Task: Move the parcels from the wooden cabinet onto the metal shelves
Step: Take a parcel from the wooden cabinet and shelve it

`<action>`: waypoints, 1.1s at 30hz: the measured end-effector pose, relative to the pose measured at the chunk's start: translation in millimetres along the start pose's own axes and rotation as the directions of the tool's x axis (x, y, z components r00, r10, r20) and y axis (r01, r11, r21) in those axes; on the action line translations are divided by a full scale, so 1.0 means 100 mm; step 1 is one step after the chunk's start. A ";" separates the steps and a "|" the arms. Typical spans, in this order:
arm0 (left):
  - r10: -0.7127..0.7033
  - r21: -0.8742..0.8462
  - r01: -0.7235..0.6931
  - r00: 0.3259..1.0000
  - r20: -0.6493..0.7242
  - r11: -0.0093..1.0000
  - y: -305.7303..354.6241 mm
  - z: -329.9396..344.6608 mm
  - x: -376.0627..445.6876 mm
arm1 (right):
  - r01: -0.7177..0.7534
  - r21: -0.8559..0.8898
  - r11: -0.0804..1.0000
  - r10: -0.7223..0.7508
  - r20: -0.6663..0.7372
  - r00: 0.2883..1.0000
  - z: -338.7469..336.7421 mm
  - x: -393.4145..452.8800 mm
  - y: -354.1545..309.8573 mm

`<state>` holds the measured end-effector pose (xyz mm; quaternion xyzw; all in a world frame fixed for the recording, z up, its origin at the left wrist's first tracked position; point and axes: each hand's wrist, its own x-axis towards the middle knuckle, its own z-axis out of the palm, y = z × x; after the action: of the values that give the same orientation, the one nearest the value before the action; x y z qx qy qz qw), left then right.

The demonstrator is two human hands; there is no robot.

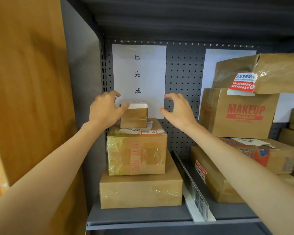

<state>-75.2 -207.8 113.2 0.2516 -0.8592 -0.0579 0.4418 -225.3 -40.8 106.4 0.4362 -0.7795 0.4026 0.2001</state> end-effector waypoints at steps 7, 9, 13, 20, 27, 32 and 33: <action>0.147 0.296 -0.150 0.989 0.031 0.943 0.11 -0.50 -0.54 | 0.165 -0.347 0.923 -0.154 0.057 0.986 -0.28 -0.47 -0.42; 0.147 0.336 -0.157 0.988 0.057 0.929 0.14 -0.70 -0.73 | 0.178 -0.374 0.910 -0.164 0.070 0.984 -0.36 -0.65 -0.55; 0.127 0.367 -0.149 0.988 0.084 0.918 0.19 -1.07 -1.18 | 0.175 -0.335 0.926 -0.158 0.077 0.984 -0.48 -1.12 -0.75; 0.043 0.407 -0.100 0.989 0.145 0.908 0.13 -1.62 -2.16 | 0.172 -0.258 0.951 -0.139 0.139 0.980 -0.47 -2.03 -1.13; -0.069 0.475 -0.012 0.986 0.152 0.880 -0.25 -2.35 -2.73 | 0.209 -0.224 0.952 -0.158 0.228 0.961 -0.34 -2.51 -1.81; -0.121 0.476 0.046 0.984 0.128 0.878 -0.75 -2.89 -2.96 | 0.232 -0.242 0.942 -0.178 0.228 0.957 -0.16 -2.68 -2.36; -0.126 0.471 0.055 0.985 0.121 0.880 -0.87 -2.99 -3.01 | 0.234 -0.241 0.942 -0.180 0.226 0.957 -0.10 -2.71 -2.48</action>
<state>339.1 -100.6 46.2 0.3852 -0.8656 0.1108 0.3003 129.2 35.1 45.2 0.5238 -0.7921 0.2251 0.2181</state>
